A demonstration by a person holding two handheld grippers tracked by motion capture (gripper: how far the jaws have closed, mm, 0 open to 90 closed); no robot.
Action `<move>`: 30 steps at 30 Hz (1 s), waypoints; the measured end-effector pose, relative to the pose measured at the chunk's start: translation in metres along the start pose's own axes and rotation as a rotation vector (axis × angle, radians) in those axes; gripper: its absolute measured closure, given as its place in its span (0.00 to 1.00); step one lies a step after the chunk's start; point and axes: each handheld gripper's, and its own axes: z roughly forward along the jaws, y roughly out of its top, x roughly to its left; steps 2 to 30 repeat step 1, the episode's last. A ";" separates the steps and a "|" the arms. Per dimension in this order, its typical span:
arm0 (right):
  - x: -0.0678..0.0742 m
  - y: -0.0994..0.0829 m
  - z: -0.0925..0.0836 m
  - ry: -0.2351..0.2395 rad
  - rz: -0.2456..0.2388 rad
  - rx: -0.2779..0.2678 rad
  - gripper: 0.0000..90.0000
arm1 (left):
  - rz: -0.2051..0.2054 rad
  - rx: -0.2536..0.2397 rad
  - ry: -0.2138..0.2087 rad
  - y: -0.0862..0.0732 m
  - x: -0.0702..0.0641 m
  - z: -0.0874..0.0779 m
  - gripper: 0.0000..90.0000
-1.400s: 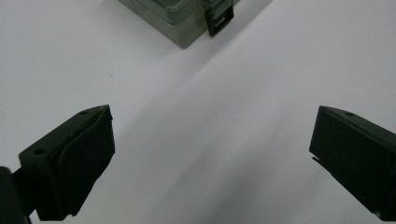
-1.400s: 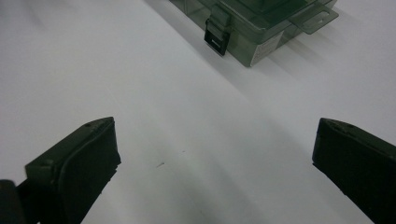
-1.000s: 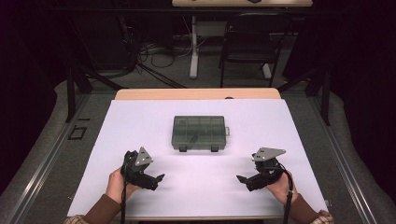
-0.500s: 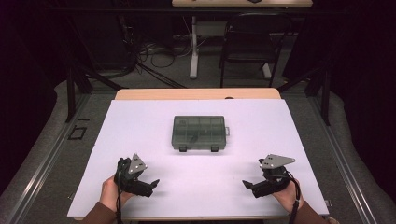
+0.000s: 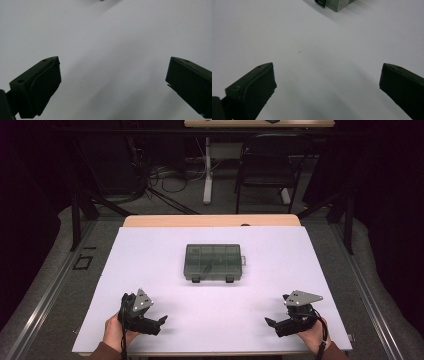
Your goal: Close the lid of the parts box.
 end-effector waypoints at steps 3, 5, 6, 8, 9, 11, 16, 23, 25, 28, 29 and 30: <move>0.000 0.000 0.000 0.005 0.000 0.003 0.00 | -0.001 0.000 0.000 0.000 0.001 -0.001 0.00; 0.000 0.000 0.000 0.005 0.000 0.003 0.00 | -0.001 0.000 0.000 0.000 0.001 -0.001 0.00; 0.000 0.000 0.000 0.005 0.000 0.003 0.00 | -0.001 0.000 0.000 0.000 0.001 -0.001 0.00; 0.000 0.000 0.000 0.005 0.000 0.003 0.00 | -0.001 0.000 0.000 0.000 0.001 -0.001 0.00; 0.000 0.000 0.000 0.005 0.000 0.003 0.00 | -0.001 0.000 0.000 0.000 0.001 -0.001 0.00; 0.000 0.000 0.000 0.005 0.000 0.003 0.00 | -0.001 0.000 0.000 0.000 0.001 -0.001 0.00; 0.000 0.000 0.000 0.005 0.000 0.003 0.00 | -0.001 0.000 0.000 0.000 0.001 -0.001 0.00; 0.000 0.000 0.000 0.005 0.000 0.003 0.00 | -0.001 0.000 0.000 0.000 0.001 -0.001 0.00; 0.000 0.000 0.000 0.005 0.000 0.003 0.00 | -0.001 0.000 0.000 0.000 0.001 -0.001 0.00; 0.000 0.000 0.000 0.005 0.000 0.003 0.00 | -0.001 0.000 0.000 0.000 0.001 -0.001 0.00; 0.000 0.000 0.000 0.005 0.000 0.003 0.00 | -0.001 0.000 0.000 0.000 0.001 -0.001 0.00; 0.000 0.000 0.000 0.005 0.000 0.003 0.00 | -0.001 0.000 0.000 0.000 0.001 -0.001 0.00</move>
